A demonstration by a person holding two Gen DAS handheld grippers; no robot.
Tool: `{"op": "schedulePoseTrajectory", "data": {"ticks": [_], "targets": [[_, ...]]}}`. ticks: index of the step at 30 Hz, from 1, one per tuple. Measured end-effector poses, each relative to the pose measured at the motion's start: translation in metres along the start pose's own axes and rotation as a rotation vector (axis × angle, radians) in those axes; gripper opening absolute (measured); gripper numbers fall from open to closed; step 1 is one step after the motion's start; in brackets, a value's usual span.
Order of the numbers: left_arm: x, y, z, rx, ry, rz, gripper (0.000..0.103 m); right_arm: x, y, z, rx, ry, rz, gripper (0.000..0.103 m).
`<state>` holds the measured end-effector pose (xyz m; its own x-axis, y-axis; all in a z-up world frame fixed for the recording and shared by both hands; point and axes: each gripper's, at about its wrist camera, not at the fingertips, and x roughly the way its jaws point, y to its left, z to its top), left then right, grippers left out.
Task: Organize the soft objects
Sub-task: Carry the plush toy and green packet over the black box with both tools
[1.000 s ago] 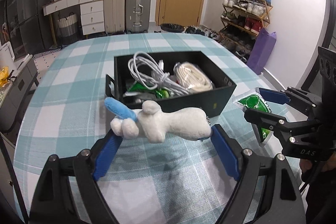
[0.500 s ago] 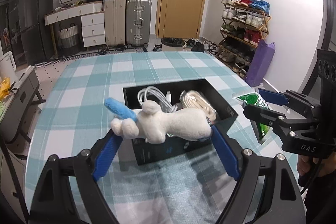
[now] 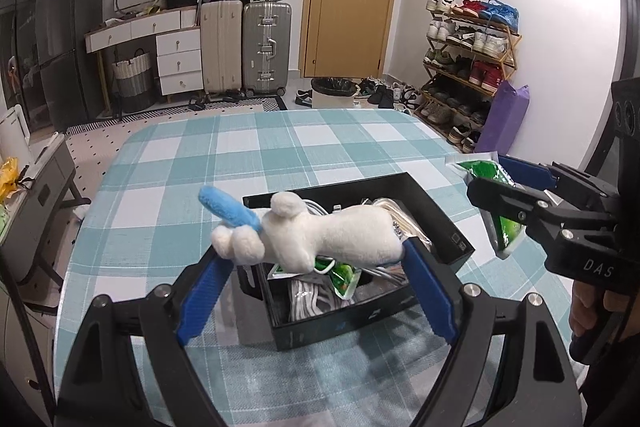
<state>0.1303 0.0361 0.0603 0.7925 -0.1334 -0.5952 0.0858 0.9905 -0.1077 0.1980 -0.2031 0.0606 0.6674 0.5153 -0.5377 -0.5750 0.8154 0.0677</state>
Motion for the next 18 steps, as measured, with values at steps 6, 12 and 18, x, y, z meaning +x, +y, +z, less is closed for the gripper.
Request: {"op": "schedulePoseTrajectory", "data": {"ticks": [6, 12, 18], "targets": [[0.011, 0.004, 0.001, -0.005, 0.018, -0.006, 0.086, 0.015, 0.0, 0.007, -0.001, -0.008, 0.005, 0.06], [0.023, 0.003, 0.0, 0.019, 0.035, 0.011, 0.086, 0.034, 0.003, 0.009, -0.013, 0.004, 0.017, 0.06], [0.034, 0.002, -0.002, 0.04, 0.056, 0.02, 0.086, 0.057, 0.003, 0.008, -0.017, 0.03, 0.031, 0.06]]}}
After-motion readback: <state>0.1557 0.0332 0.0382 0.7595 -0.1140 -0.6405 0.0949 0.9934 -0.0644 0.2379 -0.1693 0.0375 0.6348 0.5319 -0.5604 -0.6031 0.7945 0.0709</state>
